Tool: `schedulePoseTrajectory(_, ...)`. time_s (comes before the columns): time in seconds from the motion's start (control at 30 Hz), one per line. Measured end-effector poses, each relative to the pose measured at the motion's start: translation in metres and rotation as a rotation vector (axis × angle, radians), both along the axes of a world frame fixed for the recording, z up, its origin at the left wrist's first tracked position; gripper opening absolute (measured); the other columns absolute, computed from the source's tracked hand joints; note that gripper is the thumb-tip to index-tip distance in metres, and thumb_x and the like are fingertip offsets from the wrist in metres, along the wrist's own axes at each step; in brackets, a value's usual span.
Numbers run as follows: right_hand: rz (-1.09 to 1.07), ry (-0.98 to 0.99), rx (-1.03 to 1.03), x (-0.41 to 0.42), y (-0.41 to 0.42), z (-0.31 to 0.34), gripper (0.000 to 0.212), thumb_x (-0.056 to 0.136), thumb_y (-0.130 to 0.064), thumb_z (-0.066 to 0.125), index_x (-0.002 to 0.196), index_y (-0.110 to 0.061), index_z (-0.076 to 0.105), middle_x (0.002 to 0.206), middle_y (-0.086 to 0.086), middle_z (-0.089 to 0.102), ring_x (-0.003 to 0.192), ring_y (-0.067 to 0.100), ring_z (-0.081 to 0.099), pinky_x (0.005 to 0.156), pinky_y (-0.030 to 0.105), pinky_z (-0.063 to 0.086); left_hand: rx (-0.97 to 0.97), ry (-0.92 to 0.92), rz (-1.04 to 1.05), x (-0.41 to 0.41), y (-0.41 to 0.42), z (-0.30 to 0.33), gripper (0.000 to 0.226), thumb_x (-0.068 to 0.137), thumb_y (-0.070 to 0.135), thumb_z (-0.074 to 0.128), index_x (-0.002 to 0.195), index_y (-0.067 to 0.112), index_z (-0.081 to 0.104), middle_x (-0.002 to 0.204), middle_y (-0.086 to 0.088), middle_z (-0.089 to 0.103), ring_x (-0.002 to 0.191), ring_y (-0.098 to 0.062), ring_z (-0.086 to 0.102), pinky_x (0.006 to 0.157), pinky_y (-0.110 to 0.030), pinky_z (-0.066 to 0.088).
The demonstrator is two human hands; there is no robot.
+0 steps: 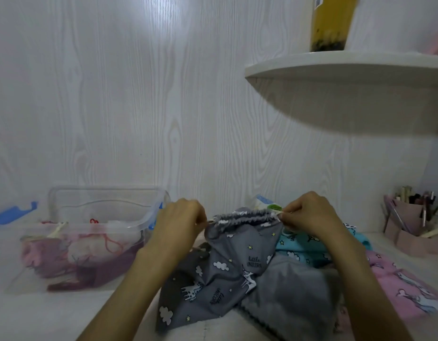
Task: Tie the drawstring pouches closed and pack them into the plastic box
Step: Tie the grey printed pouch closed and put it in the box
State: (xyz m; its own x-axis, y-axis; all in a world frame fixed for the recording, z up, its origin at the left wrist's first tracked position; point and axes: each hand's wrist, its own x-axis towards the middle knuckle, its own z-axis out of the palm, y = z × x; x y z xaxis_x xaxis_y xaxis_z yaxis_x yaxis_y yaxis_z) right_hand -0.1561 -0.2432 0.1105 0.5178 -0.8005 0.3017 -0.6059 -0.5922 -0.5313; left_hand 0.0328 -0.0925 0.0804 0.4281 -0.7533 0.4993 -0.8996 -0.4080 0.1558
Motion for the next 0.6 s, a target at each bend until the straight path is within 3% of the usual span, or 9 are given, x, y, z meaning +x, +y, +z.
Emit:
schedulePoseTrajectory(0.07,-0.02,-0.022,-0.03,-0.003,-0.005,0.0,0.012,0.08,-0.022,0.071,0.07,-0.019,0.075,0.054,-0.003,0.066,0.057,0.01,0.062,0.053,0.02,0.045,-0.098,-0.017,0.042,-0.001,0.0,0.001,0.017,0.095,0.036,0.052,0.099,0.028,0.066,0.091,0.006,0.071,0.086,-0.014,0.065,0.075,-0.029,0.048)
schedulePoseTrajectory(0.13,0.034,-0.049,0.057,-0.004,-0.005,0.003,0.015,0.082,-0.028,0.071,0.068,-0.021,0.071,0.052,-0.003,0.065,0.052,0.008,0.061,0.053,0.02,0.046,-0.103,0.088,-0.011,0.0,0.002,0.006,0.021,0.098,0.035,0.045,0.09,0.026,0.063,0.077,0.006,0.07,0.071,-0.012,0.064,0.069,-0.029,0.048)
schedulePoseTrajectory(0.23,0.274,-0.21,0.385,-0.005,0.004,0.009,0.027,0.083,-0.033,0.068,0.064,-0.014,0.065,0.052,-0.003,0.06,0.046,0.007,0.053,0.05,0.016,0.046,-0.161,0.646,-0.16,-0.004,0.002,0.018,0.035,0.1,0.027,0.04,0.067,0.02,0.05,0.059,0.006,0.049,0.05,-0.009,0.046,0.049,-0.023,0.035)
schedulePoseTrajectory(0.3,0.365,-0.33,0.507,-0.007,0.005,0.011,0.034,0.082,-0.038,0.064,0.058,-0.015,0.056,0.048,-0.005,0.05,0.043,0.007,0.043,0.049,0.015,0.04,-0.29,1.041,-0.181,-0.007,0.002,0.025,0.034,0.098,0.021,0.04,0.065,0.018,0.047,0.059,0.004,0.04,0.042,-0.007,0.034,0.045,-0.02,0.026)
schedulePoseTrajectory(0.33,0.377,-0.431,0.555,-0.008,0.003,0.012,0.034,0.081,-0.038,0.063,0.057,-0.016,0.052,0.046,-0.005,0.045,0.043,0.008,0.038,0.049,0.017,0.036,-0.377,1.124,-0.181,-0.006,0.003,0.027,0.032,0.097,0.019,0.041,0.066,0.017,0.049,0.06,0.003,0.041,0.041,-0.007,0.032,0.045,-0.019,0.025)
schedulePoseTrajectory(0.47,0.084,-0.818,0.575,-0.016,-0.018,0.009,0.032,0.089,-0.026,0.062,0.06,-0.016,0.05,0.043,-0.008,0.041,0.04,0.006,0.034,0.049,0.02,0.03,-0.737,0.967,-0.159,0.001,0.011,0.034,0.035,0.098,0.016,0.04,0.064,0.016,0.05,0.058,0.002,0.039,0.05,-0.011,0.033,0.047,-0.021,0.027)
schedulePoseTrajectory(0.6,-0.069,-0.88,0.427,-0.017,-0.022,0.005,0.037,0.091,-0.027,0.059,0.059,-0.014,0.045,0.058,0.002,0.04,0.053,0.013,0.033,0.056,0.025,0.028,-0.837,0.885,-0.186,0.004,0.012,0.032,0.035,0.1,0.022,0.039,0.067,0.014,0.051,0.057,0.003,0.039,0.051,-0.011,0.033,0.05,-0.025,0.029)
